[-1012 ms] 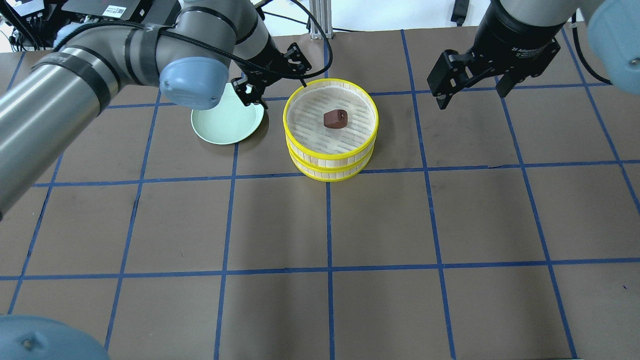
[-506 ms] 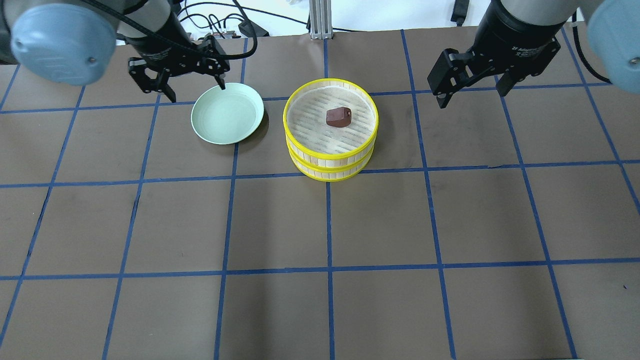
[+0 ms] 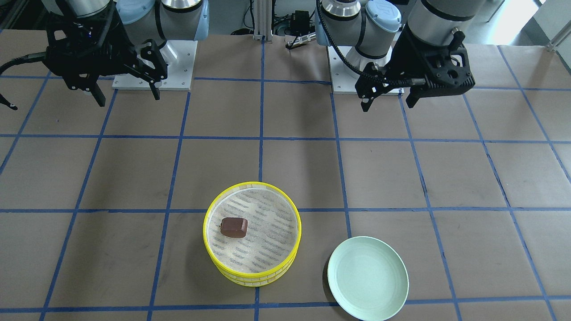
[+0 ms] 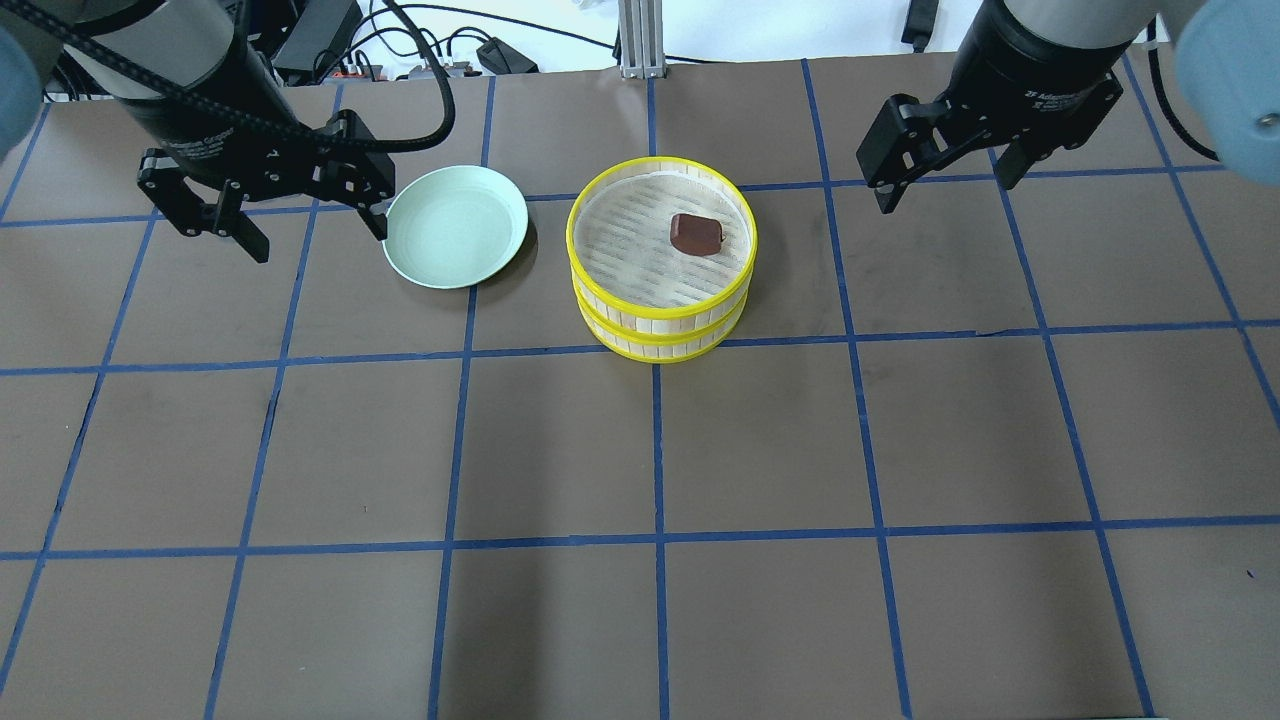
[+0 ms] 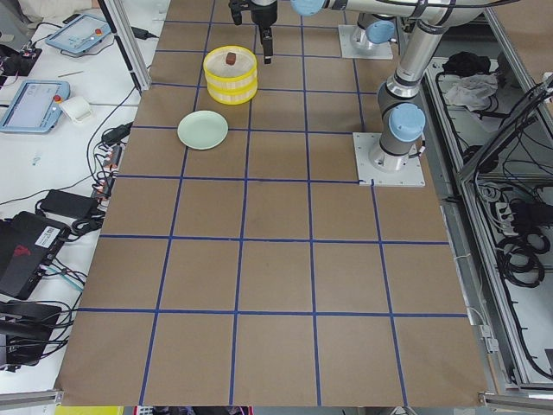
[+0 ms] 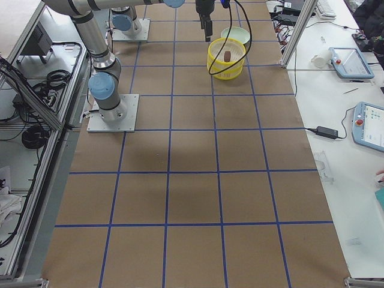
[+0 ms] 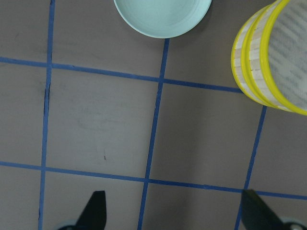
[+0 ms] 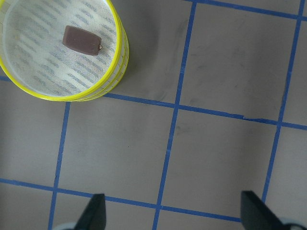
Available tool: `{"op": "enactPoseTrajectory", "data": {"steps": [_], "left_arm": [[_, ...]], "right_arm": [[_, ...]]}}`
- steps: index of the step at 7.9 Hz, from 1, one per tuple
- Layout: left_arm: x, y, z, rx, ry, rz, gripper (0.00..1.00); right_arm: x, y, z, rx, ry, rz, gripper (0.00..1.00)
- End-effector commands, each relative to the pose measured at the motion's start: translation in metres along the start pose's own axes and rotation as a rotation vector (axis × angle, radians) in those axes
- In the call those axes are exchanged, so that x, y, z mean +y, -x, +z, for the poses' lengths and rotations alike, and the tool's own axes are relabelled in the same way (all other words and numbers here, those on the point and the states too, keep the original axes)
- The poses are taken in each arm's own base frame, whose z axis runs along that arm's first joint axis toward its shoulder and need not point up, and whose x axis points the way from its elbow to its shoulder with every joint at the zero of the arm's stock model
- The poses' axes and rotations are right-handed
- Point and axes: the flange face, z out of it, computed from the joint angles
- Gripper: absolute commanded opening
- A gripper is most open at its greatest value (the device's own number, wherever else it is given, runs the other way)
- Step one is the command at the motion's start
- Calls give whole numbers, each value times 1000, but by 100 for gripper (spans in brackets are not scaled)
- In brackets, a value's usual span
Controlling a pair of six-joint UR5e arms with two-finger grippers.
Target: Place buns in different layers of steamer
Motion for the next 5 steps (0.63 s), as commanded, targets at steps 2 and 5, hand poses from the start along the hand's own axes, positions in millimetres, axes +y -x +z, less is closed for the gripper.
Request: {"op": "enactPoseTrajectory", "data": {"steps": [2,5], "left_arm": [[37,4,-11,-8,56,2,100],[35,0,-1,-14,68,50,100]], "right_arm": [[0,0,1,-2,2,3,100],[0,0,1,-2,-1,3,100]]}}
